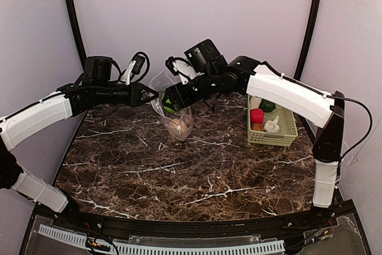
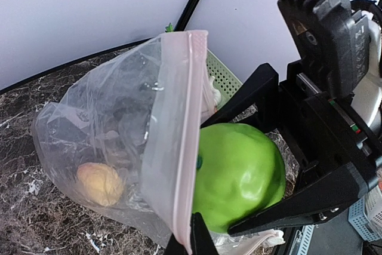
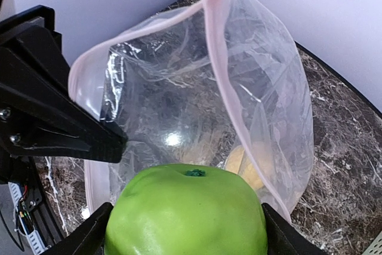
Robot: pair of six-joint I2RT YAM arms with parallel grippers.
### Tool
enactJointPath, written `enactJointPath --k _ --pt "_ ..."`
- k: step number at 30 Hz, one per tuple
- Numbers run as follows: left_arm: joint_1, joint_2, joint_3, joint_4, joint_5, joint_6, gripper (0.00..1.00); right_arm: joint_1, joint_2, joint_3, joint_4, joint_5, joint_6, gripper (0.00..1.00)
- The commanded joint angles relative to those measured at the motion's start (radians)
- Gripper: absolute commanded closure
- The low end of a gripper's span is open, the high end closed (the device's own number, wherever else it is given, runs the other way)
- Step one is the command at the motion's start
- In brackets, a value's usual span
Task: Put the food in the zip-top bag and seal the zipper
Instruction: Place the fake fruit in the zipper food storage bag.
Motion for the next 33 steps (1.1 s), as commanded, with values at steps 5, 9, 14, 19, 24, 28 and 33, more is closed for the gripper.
enactJointPath --k 5,9,14,19,24,28,33 --pt "0.006 -0.013 -0.016 0.007 0.002 0.004 0.99 0.035 0.061 0.113 -0.092 0.147 -0.025 0.22" --pt "0.006 -0.014 -0.015 0.006 0.001 0.004 0.99 0.038 0.062 0.119 -0.093 0.148 -0.025 0.14" --pt "0.006 -0.013 -0.015 0.007 0.001 0.004 0.99 0.038 0.06 0.121 -0.094 0.15 -0.029 0.09" --pt "0.006 -0.014 -0.015 0.006 0.001 0.004 0.99 0.038 0.057 0.119 -0.094 0.157 -0.033 0.08" --pt "0.006 -0.012 -0.015 0.006 0.001 0.004 0.99 0.043 0.045 0.119 -0.088 0.148 -0.033 0.08" --pt "0.006 -0.01 -0.015 0.007 0.001 0.004 0.99 0.047 0.039 0.119 -0.084 0.144 -0.034 0.08" --pt "0.006 -0.011 -0.015 0.006 0.001 0.004 0.99 0.047 0.023 0.119 -0.08 0.108 -0.044 0.09"
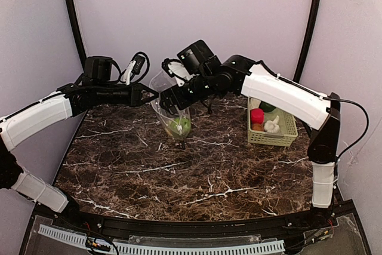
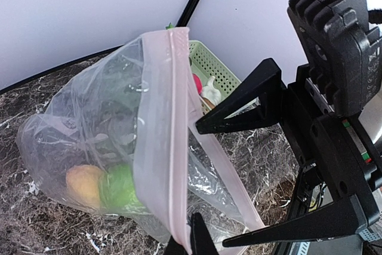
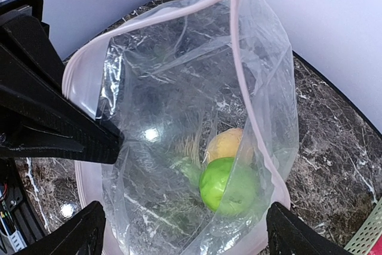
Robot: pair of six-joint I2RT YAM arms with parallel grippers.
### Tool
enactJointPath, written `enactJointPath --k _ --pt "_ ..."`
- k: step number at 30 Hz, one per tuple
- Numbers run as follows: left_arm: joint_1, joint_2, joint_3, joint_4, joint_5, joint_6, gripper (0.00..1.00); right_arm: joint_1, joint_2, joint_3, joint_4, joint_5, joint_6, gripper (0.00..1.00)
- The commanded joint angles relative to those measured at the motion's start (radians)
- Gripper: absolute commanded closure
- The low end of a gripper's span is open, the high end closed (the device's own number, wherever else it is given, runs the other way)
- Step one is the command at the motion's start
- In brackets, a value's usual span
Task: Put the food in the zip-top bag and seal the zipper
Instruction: Place the fake fruit in the zipper food storage bag.
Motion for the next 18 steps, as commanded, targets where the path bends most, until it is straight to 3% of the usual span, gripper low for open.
enactJointPath --k 1,4,8,12,18 --pt "0.006 -0.012 -0.015 0.005 -0.001 0.004 0.99 0.01 -0.036 0.023 0.016 -0.045 -0.016 0.09" --pt "0.006 -0.018 -0.017 0.002 -0.019 0.005 0.99 0.012 -0.081 0.011 0.045 -0.139 -0.028 0.09" --pt "0.006 -0.025 -0.018 -0.008 -0.042 0.011 0.99 0.011 -0.23 -0.153 0.168 -0.257 -0.092 0.09" --pt "0.006 -0.022 -0.018 -0.009 -0.049 0.012 0.99 0.007 -0.404 -0.33 0.253 -0.15 -0.105 0.05" --pt "0.006 -0.017 -0.021 -0.006 -0.046 0.009 0.99 -0.107 -0.515 -0.469 0.203 -0.016 0.007 0.05"
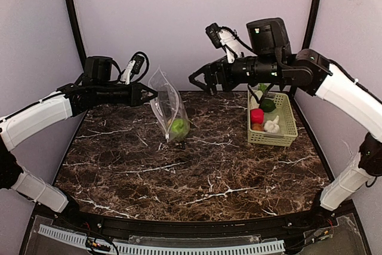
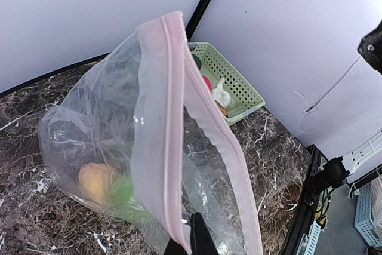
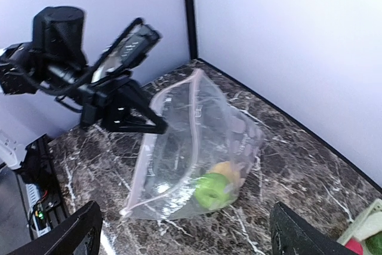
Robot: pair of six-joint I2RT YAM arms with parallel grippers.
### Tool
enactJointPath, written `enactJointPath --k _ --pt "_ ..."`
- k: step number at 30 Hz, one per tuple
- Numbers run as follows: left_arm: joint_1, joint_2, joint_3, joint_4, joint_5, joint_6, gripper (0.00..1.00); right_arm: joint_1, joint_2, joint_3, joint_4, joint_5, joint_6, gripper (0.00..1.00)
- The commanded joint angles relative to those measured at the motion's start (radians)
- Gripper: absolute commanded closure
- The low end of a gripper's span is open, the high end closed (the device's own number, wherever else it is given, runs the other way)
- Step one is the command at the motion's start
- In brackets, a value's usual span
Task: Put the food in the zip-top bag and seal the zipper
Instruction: Place the fake fruit in the zipper food storage bag, then pick up the fake vegetable from the bin.
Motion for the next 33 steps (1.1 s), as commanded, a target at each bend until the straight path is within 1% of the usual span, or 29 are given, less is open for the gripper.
enactJointPath --k 1,4,11,16,22,29,33 --pt "0.006 -0.016 -0.021 -0.005 -0.002 0.009 0.99 -0.115 -0.032 -0.102 -0.002 0.102 0.088 0.05" --pt "0.006 -0.014 -0.02 -0.005 0.0 0.009 0.99 -0.221 -0.052 -0.161 -0.03 0.096 0.129 0.05" --pt "0.007 -0.011 -0.018 -0.007 0.006 0.007 0.99 -0.513 -0.031 -0.3 -0.069 -0.013 0.164 0.05" --pt "0.006 -0.001 -0.016 -0.007 0.012 0.004 0.99 -0.643 0.03 -0.341 -0.068 -0.005 0.149 0.07" --pt "0.007 0.0 -0.016 -0.009 0.012 0.005 0.99 -0.716 0.161 -0.312 -0.067 0.036 0.116 0.09" --pt "0.006 0.002 -0.013 -0.014 0.009 0.01 0.99 -0.725 0.314 -0.232 -0.067 0.044 0.081 0.09" --pt "0.006 0.002 -0.012 -0.014 0.008 0.012 0.99 -0.74 0.397 -0.189 -0.067 0.043 0.077 0.11"
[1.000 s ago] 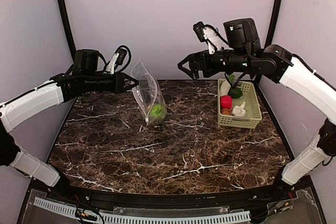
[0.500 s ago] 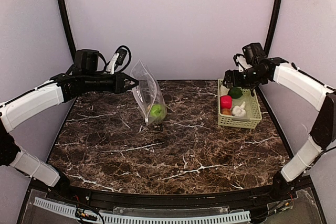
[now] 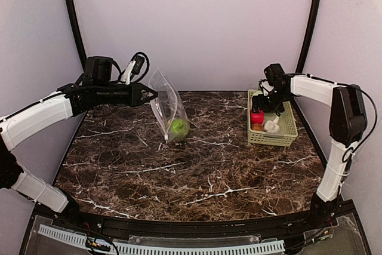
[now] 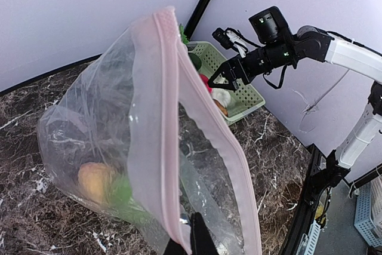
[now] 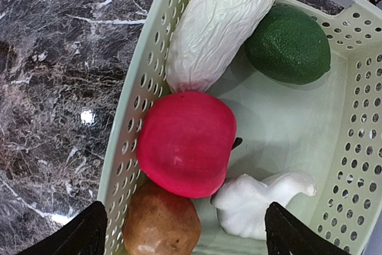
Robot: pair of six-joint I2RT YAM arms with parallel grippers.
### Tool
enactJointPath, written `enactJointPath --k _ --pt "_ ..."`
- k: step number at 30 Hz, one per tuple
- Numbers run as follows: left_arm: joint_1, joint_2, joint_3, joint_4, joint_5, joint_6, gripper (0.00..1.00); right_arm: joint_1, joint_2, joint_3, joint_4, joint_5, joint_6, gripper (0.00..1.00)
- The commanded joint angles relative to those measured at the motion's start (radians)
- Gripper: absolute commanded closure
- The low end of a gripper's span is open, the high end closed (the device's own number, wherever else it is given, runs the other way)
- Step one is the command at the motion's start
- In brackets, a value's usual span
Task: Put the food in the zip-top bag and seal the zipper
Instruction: Pick up the fake vegetable from the bin.
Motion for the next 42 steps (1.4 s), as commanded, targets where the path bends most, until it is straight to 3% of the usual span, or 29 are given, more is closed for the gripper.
enactJointPath --k 1,15,21,36,42 --pt "0.006 -0.001 -0.012 -0.015 0.006 0.013 0.99 -0.018 0.069 0.07 0.005 0.009 -0.017 0.12" --pt "0.006 -0.003 -0.01 -0.012 0.018 0.005 0.99 -0.033 0.194 0.157 0.001 -0.005 -0.009 0.13" --pt "0.007 -0.008 -0.01 -0.012 0.016 0.004 0.99 -0.055 0.194 0.139 -0.017 0.055 0.012 0.15" --pt "0.007 -0.01 -0.013 -0.006 0.022 -0.001 0.99 -0.081 0.173 0.095 0.011 -0.02 0.016 0.17" --pt "0.007 -0.008 -0.013 -0.006 0.023 -0.001 0.99 -0.078 0.192 0.102 0.012 0.016 0.007 0.19"
